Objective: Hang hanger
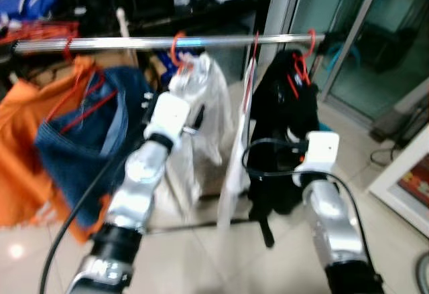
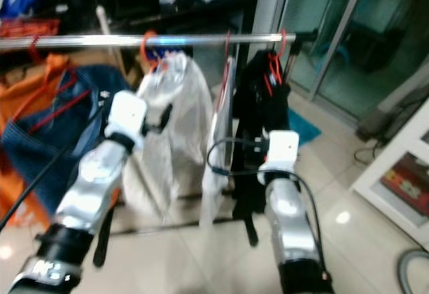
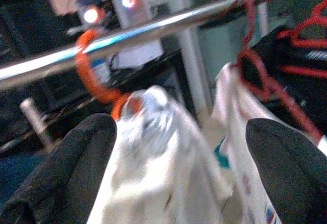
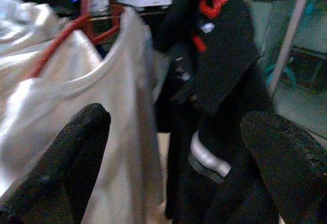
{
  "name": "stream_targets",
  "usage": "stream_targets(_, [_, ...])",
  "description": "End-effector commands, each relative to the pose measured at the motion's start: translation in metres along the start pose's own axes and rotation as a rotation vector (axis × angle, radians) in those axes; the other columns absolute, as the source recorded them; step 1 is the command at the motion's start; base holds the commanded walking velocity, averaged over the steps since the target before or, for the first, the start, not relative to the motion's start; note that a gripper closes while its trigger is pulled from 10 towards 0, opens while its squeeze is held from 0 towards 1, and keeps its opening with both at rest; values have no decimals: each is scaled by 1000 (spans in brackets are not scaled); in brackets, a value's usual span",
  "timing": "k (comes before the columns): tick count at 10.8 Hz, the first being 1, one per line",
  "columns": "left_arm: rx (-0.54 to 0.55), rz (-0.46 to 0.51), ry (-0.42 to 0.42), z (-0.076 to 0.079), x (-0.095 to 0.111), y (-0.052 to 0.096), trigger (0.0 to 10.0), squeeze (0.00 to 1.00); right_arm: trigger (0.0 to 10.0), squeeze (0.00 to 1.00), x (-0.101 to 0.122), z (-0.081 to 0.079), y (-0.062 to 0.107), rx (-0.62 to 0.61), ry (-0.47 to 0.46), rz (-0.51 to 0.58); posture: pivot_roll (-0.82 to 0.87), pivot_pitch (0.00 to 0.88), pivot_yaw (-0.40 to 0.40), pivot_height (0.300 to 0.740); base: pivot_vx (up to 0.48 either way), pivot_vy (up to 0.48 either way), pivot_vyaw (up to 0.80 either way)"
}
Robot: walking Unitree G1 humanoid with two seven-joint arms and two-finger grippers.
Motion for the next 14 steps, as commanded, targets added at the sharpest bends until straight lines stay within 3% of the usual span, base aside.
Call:
stream_targets(1, [-12,27,-1,8,12,-5,10000,0,10000,0,4,14,1,-38,9,13,-57,0,-13,740,0,0,0])
stream_targets(5, [-60,236,26,18,76,-16,10000,0,10000,0,11,18,2,-44,26,39,-58,0,-26,740,0,0,0])
stream_targets(6, [-68,343,-81,29,91,-21,10000,0,10000,0,9,19,3,-47,26,34,-58,0,-30,740,0,0,0])
stream_targets(8, [-62,219,-15,31,61,-38,10000,0,10000,0,10,15,4,-39,27,35,-66,0,-34,740,0,0,0])
stream_targets(9, [-41,162,75,20,59,-56,10000,0,10000,0,14,15,7,-36,39,46,-71,0,-41,740,0,0,0])
stream_targets(10, [-41,131,101,10,62,-73,10000,0,10000,0,22,18,15,-39,65,73,-77,0,-41,740,0,0,0])
stream_targets(11, [-40,220,-1,6,82,-77,10000,0,10000,0,29,24,23,-62,88,108,-96,0,-28,740,0,0,0])
stream_targets(12, [-49,326,-123,9,101,-72,10000,0,10000,0,32,28,27,-84,94,126,-107,0,-17,740,0,0,0])
stream_targets(13, [-8,513,-192,12,121,-37,10000,0,10000,0,55,34,33,-146,59,212,-127,0,13,740,0,0,0])
stream_targets(14, [6,535,-194,15,114,-17,10000,0,10000,0,69,36,38,-173,61,258,-131,0,22,740,0,0,0])
Point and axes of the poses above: a point about 5 cm out from each wrist's last joint towards the gripper, its own y axis pointing back from the gripper into the wrist, its own x axis along the axis of the wrist's last joint, z = x × y, the point moved 6 cm from there along -y, pointing out of the wrist towards the gripper, and after that the axes turned 3 degrees about -y, right-handed, at the moved point
